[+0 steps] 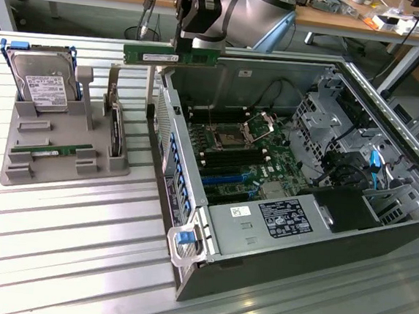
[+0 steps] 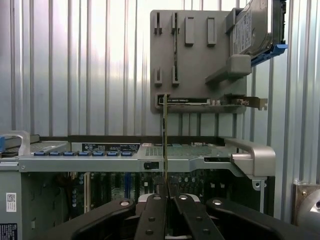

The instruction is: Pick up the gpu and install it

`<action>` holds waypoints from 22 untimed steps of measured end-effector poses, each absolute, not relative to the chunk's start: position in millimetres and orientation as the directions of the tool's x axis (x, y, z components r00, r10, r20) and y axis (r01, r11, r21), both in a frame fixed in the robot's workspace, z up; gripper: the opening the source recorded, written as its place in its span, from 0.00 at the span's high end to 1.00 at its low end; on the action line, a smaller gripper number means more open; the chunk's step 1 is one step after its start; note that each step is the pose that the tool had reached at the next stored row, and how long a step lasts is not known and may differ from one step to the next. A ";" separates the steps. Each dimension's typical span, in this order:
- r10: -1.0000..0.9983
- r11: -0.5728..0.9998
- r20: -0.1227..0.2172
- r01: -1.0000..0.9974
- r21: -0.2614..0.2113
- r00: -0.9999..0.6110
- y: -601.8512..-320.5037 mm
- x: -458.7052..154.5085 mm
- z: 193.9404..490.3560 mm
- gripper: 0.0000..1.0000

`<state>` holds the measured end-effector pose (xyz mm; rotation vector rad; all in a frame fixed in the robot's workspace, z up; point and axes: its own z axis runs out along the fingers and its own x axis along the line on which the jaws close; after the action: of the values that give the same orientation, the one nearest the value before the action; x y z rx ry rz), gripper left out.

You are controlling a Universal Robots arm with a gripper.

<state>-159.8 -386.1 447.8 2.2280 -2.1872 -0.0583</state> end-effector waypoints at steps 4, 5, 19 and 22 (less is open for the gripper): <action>-1.000 -0.019 -0.013 -0.999 0.040 0.018 -386.1 -157.4 447.1 0.88; -1.000 -0.019 -0.013 -0.999 0.040 0.018 -386.1 -156.5 446.9 0.88; -1.000 -0.019 -0.012 -0.999 0.040 0.018 -386.1 -143.7 443.7 0.88; -1.000 -0.019 -0.012 -0.999 0.040 0.018 -386.1 -141.4 443.1 0.88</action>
<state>-141.4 -386.1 443.1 2.2274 -2.1867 -0.0572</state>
